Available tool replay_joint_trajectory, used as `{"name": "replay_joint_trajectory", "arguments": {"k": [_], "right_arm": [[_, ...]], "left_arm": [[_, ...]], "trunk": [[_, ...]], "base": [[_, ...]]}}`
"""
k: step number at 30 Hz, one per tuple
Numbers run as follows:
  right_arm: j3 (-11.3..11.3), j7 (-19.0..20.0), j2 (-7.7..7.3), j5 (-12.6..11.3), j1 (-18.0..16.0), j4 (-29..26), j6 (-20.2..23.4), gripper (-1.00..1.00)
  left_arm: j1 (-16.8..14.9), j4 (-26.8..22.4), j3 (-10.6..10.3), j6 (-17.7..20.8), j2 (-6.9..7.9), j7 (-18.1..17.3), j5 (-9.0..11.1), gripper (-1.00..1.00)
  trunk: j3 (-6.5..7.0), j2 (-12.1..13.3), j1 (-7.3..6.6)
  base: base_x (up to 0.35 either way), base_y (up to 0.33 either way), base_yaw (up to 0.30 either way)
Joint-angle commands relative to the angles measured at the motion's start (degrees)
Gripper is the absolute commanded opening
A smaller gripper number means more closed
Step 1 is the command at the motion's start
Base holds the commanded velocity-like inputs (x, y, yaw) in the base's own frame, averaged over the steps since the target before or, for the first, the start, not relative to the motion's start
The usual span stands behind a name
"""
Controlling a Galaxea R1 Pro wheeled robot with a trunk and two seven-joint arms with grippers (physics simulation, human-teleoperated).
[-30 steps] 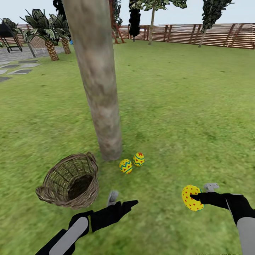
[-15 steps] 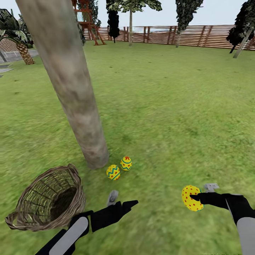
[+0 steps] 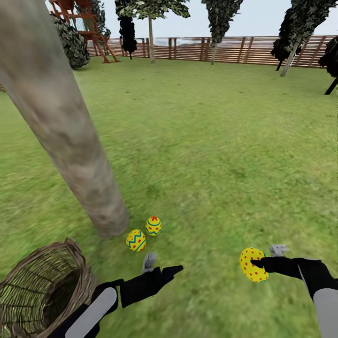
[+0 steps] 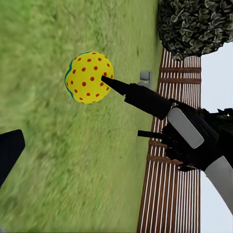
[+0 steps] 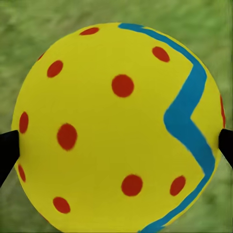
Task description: Take the three Easter eggs out of the wicker basket on the lawn in the garden, then place them on the lawn next to a single tree (choose any tree) so that all three eggs are next to the same tree and none are left in the basket.
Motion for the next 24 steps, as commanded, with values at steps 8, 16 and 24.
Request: {"name": "replay_joint_trajectory", "arguments": {"k": [8, 16, 24], "right_arm": [[-0.4, 0.3, 0.05, 0.4, -0.1, 3.2, 0.2, -1.0], [-0.4, 0.3, 0.05, 0.4, -0.1, 3.2, -0.6, -1.0], [-0.4, 0.3, 0.08, 0.4, -0.1, 3.2, -0.5, -1.0]], "left_arm": [[0.0, 0.2, -0.1, 0.0, 0.05, 0.1, 0.2, 1.0], [0.0, 0.3, -0.1, 0.0, 0.05, 0.1, 0.3, 1.0], [0.0, 0.3, -0.1, 0.0, 0.05, 0.1, 0.3, 1.0]], "trunk": [[-0.04, 0.0, 0.02], [-0.04, 0.0, 0.02], [-0.04, 0.0, 0.02]], "base": [[0.269, 0.0, -0.003], [0.339, 0.0, 0.0], [0.339, -0.054, 0.096]]}}
